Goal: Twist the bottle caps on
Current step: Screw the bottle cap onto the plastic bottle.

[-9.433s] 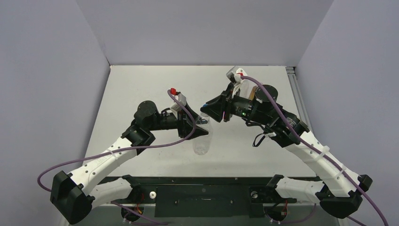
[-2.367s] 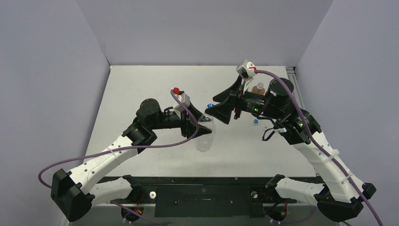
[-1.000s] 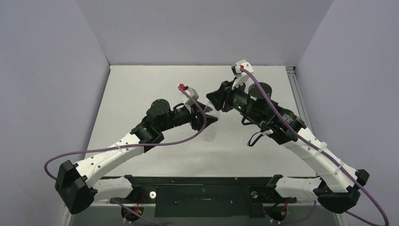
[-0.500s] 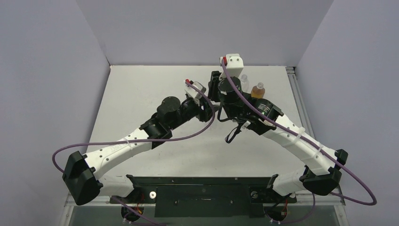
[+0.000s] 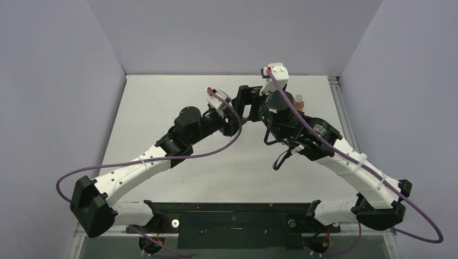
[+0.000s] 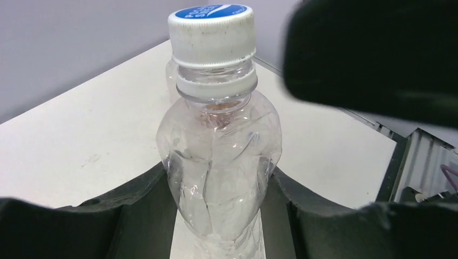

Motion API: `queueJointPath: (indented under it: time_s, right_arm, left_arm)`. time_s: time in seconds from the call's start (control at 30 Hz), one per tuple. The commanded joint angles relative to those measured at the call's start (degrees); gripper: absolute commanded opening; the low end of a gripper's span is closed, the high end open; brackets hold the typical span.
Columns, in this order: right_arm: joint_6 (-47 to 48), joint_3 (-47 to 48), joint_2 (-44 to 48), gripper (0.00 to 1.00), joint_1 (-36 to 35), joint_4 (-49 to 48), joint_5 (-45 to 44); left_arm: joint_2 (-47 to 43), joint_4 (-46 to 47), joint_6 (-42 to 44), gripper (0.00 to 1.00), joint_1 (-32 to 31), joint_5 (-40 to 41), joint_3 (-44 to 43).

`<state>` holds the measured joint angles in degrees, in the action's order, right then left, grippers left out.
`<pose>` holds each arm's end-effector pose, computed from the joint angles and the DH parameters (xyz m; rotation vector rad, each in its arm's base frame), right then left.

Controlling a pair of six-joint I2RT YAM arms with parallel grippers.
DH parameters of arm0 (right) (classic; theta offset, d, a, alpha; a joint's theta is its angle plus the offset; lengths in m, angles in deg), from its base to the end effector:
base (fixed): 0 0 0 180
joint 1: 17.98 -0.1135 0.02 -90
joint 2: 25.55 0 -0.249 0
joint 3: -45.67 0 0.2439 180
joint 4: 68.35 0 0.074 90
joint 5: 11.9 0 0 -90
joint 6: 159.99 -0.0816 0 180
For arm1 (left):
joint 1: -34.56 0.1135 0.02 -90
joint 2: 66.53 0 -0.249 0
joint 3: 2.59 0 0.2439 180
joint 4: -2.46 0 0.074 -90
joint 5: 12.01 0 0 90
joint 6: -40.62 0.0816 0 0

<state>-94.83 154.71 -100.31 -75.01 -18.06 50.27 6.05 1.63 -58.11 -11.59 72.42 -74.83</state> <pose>0.1934 0.2281 0.4508 -0.1783 1.8448 0.5584 0.2330 -0.2539 0.3465 0.6041 1.5385 -0.8167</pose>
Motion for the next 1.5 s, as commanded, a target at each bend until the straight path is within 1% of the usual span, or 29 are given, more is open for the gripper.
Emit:
queueJointPath:
  time_s: [0.0,0.1,0.13,0.3,0.33,0.37,0.4,0.5,0.53,0.57,0.6,0.63,0.67,0.7,0.73,0.83,0.9,1.0,1.1,1.27,1.47]
  right_arm:
    - [0.0,-1.6,5.1,0.84,1.3,-3.1,8.5]
    - [0.5,-3.2,7.3,0.85,3.0,-4.9,13.2]
    - [0.9,-4.2,8.4,0.85,3.5,-5.3,16.1]
    - [1.8,-8.8,13.0,0.86,7.7,-9.6,27.8]
    - [2.1,-9.9,14.2,0.86,8.3,-10.2,32.1]
    - [2.3,-10.3,14.6,0.86,9.5,-11.2,34.0]
    - [2.6,-11.1,15.5,0.86,10.5,-11.5,37.9]
    - [3.4,-12.3,16.7,0.86,12.4,-13.3,45.8]
    - [3.4,-12.8,16.9,0.86,13.9,-13.8,50.5]
    - [3.0,-13.4,17.0,0.84,14.6,-14.9,53.0]
    - [2.7,-13.7,17.0,0.84,16.2,-15.7,57.8]
    - [2.0,-14.2,16.9,0.82,17.0,-17.2,60.1]
    - [1.7,-14.4,16.5,0.81,18.1,-17.8,64.2]
    - [1.3,-14.8,16.3,0.79,18.4,-19.0,67.5]
    - [1.3,-14.9,15.9,0.75,18.7,-19.7,68.7]
    - [0.8,-15.5,15.0,0.71,18.8,-21.1,71.9]
    - [-0.5,-16.2,14.8,0.66,18.8,-23.3,73.5]
    - [-2.1,-17.1,14.6,0.63,18.7,-26.2,74.5]
    - [-2.7,-17.5,14.5,0.60,18.6,-26.8,75.1]
    - [-2.6,-18.0,14.4,0.51,18.5,-26.6,75.1]
    - [-1.2,-17.8,14.1,0.49,18.0,-25.2,74.7]
  left_arm:
    - [-3.7,1.6,-1.0,0.00,1.4,-8.5,-0.4]
    - [-4.8,1.7,-1.6,0.00,2.4,-14.2,0.2]
    - [-5.4,1.7,-1.9,0.00,2.6,-15.4,0.6]
    - [-7.1,2.8,-4.1,0.00,4.7,-26.2,2.1]
    - [-7.5,3.2,-4.4,0.00,5.1,-27.6,2.3]
    - [-7.8,3.4,-5.0,0.00,5.2,-30.8,2.6]
    - [-8.2,3.9,-5.3,0.00,5.4,-32.1,2.9]
    - [-9.5,6.0,-6.9,0.00,5.8,-38.1,4.3]
    - [-10.3,6.6,-7.3,0.00,5.8,-39.3,4.6]
    - [-10.9,8.0,-8.4,0.00,5.8,-41.6,5.3]
    - [-11.1,8.7,-8.9,0.00,5.9,-42.7,5.6]
    - [-11.4,10.2,-10.2,0.00,5.9,-44.7,6.2]
    - [-11.5,10.8,-10.8,0.00,5.9,-46.4,6.4]
    - [-11.6,11.9,-12.0,0.00,5.9,-47.1,6.7]
    - [-11.6,12.4,-12.5,0.00,5.9,-48.3,6.9]
    - [-11.7,14.2,-14.5,0.00,5.9,-49.8,7.3]
    - [-11.7,14.5,-15.0,0.00,5.9,-50.2,7.4]
    - [-11.6,14.7,-15.4,0.00,5.9,-50.6,7.4]
    - [-11.3,15.2,-15.6,0.00,6.0,-50.7,7.4]
    - [-11.0,15.6,-15.8,0.00,5.9,-50.6,7.2]
    - [-10.3,15.8,-16.2,0.00,5.9,-50.7,6.8]
